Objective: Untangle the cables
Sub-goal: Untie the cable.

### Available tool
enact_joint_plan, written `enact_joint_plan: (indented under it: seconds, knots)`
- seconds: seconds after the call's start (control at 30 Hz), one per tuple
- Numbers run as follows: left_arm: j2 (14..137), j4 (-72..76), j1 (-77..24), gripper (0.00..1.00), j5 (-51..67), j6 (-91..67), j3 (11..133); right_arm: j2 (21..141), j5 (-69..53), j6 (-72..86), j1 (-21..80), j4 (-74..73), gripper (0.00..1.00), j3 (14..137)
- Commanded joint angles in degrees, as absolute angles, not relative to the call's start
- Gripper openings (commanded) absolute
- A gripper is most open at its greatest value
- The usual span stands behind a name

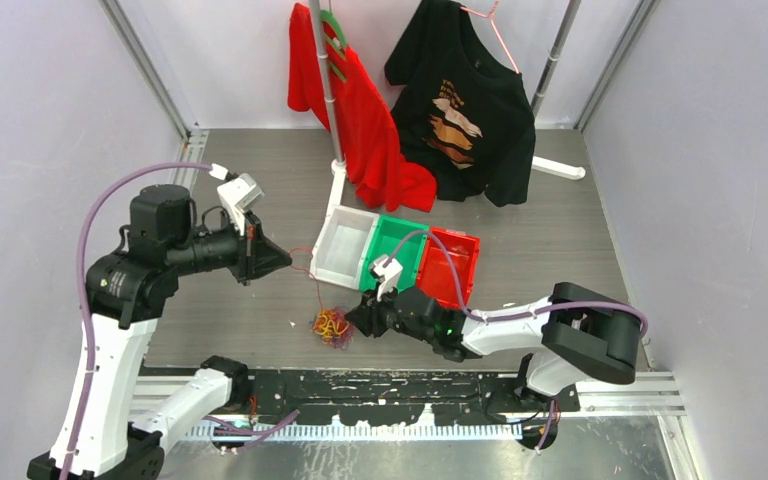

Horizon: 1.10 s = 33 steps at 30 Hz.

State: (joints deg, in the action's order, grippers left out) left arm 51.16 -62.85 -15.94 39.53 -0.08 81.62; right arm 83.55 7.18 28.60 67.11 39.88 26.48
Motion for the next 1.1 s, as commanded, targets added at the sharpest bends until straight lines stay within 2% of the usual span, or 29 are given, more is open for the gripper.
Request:
enact_joint_plan:
  seconds: [0.0,0.07,0.17,0.23,0.33,0.4,0.53,0.73,0.8,0.87,0.9,0.93,1.03,1.07]
  knots:
    - [49.4,-60.0,-15.7,0.00,35.3,4.0,78.0,84.5,5.8,27.5,67.3,38.8,0.41,30.6]
    - [49.1,-59.8,-15.7,0.00,33.7,5.6,76.4,85.4,5.1,27.4,67.2,39.0,0.52,31.5]
    - [48.7,-59.6,-15.7,0.00,31.0,7.6,74.3,86.7,2.7,26.8,67.2,39.2,0.59,33.0]
    - [48.7,-59.3,-15.7,0.00,29.1,9.1,73.0,87.3,0.8,26.6,67.3,39.1,0.68,33.9]
    - [48.8,-58.7,-15.7,0.00,25.6,11.9,71.2,88.9,0.6,26.3,67.5,38.4,0.68,35.4]
    - [48.8,-58.7,-15.7,0.00,23.5,13.5,70.1,90.5,0.5,26.3,67.5,38.3,0.64,36.4]
    - [48.8,-58.1,-15.6,0.00,18.0,17.5,67.1,94.7,-0.3,26.9,67.5,37.0,0.48,39.2]
    - [50.2,-57.1,-14.7,0.00,10.6,22.3,62.6,92.9,2.3,27.5,67.4,37.1,0.08,38.0]
    - [50.4,-55.9,-13.7,0.00,10.3,23.3,60.4,90.6,2.8,27.2,67.4,36.5,0.02,37.1]
    - [50.5,-54.7,-13.3,0.03,10.4,23.6,58.2,88.5,2.8,26.9,67.4,35.2,0.01,36.6]
    - [50.7,-54.9,-13.4,0.10,11.3,24.0,57.5,87.6,2.6,26.8,67.4,34.7,0.01,36.4]
    - [51.0,-55.7,-13.3,0.25,13.1,24.6,57.1,86.8,2.3,26.6,67.4,34.1,0.01,36.4]
    - [52.4,-59.6,-13.4,0.94,18.7,25.4,57.5,84.8,1.8,26.5,67.4,32.4,0.01,36.3]
    - [52.8,-61.0,-13.4,1.00,20.7,25.5,58.2,84.4,1.8,26.8,67.4,32.0,0.01,36.5]
